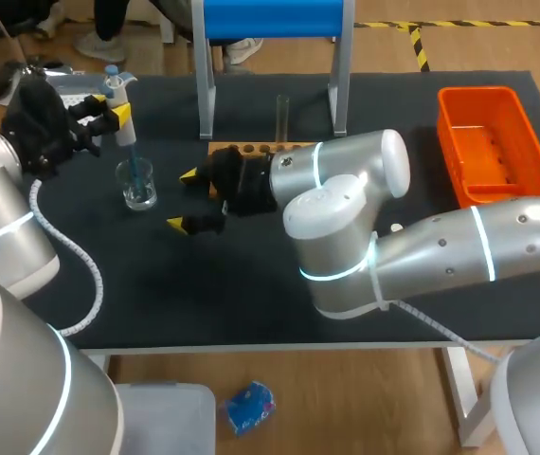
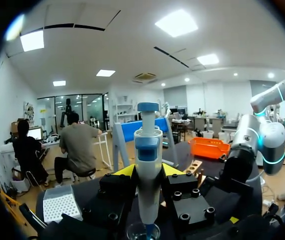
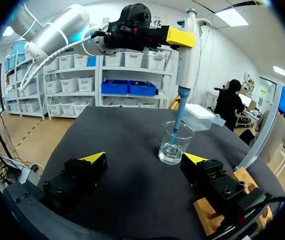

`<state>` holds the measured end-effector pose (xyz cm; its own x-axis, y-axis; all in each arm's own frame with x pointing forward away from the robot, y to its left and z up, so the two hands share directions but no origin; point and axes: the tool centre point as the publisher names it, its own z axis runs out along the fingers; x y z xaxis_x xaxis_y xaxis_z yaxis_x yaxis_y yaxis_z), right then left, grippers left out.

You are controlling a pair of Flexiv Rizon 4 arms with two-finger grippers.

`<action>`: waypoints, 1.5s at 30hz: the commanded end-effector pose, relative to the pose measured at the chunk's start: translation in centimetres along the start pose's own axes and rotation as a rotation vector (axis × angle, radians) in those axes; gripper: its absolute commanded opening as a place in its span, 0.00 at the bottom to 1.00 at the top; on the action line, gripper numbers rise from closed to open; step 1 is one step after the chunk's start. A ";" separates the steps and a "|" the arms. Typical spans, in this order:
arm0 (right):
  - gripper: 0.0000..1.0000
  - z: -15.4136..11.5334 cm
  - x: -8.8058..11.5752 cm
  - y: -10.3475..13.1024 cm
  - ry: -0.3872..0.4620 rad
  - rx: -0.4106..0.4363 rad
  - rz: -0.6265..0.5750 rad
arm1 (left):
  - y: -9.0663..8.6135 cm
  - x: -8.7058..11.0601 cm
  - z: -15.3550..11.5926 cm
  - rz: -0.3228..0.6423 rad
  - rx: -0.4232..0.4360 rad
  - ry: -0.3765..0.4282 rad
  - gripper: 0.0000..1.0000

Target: Invert the test tube, pick up the pipette, mount the tip to pipette, aspirate from beaker and dispense into the tube, eject the tip, return the pipette, and cap with the stopper.

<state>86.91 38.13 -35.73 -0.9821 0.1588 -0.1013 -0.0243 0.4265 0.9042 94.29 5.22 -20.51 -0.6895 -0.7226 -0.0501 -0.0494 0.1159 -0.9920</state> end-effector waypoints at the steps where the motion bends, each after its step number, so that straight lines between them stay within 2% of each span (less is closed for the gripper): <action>1: 1.00 0.2 0.0 -0.1 -0.002 -0.002 0.000 | 0.2 -0.2 0.1 0.000 0.000 0.001 0.00; 21: 1.00 0.2 0.0 -0.1 -0.002 -0.002 0.000 | 0.3 -0.2 0.0 -0.003 -0.005 0.000 0.00; 25: 1.00 -0.6 -0.3 0.7 0.000 -0.013 0.009 | 0.3 -0.2 0.0 -0.003 -0.005 0.000 0.00; 31: 1.00 -3.2 -1.8 4.1 0.011 -0.025 0.007 | 0.3 -0.2 0.0 -0.003 -0.005 0.000 0.00; 35: 1.00 -5.9 -3.1 7.9 0.058 0.004 -0.017 | 0.3 -0.2 0.0 -0.003 -0.005 0.000 0.00; 39: 1.00 -9.1 -4.3 11.9 0.062 0.031 -0.060 | 0.3 -0.2 0.0 -0.003 -0.005 0.000 0.00; 45: 1.00 -11.9 -5.3 16.0 0.072 0.094 -0.106 | 0.3 -0.2 0.0 -0.003 -0.005 0.000 0.00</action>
<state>90.48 37.23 -20.21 -0.9524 0.1981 -0.2315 -0.1504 0.3551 0.9227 94.32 5.46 -20.77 -0.6879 -0.7243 -0.0474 -0.0546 0.1168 -0.9916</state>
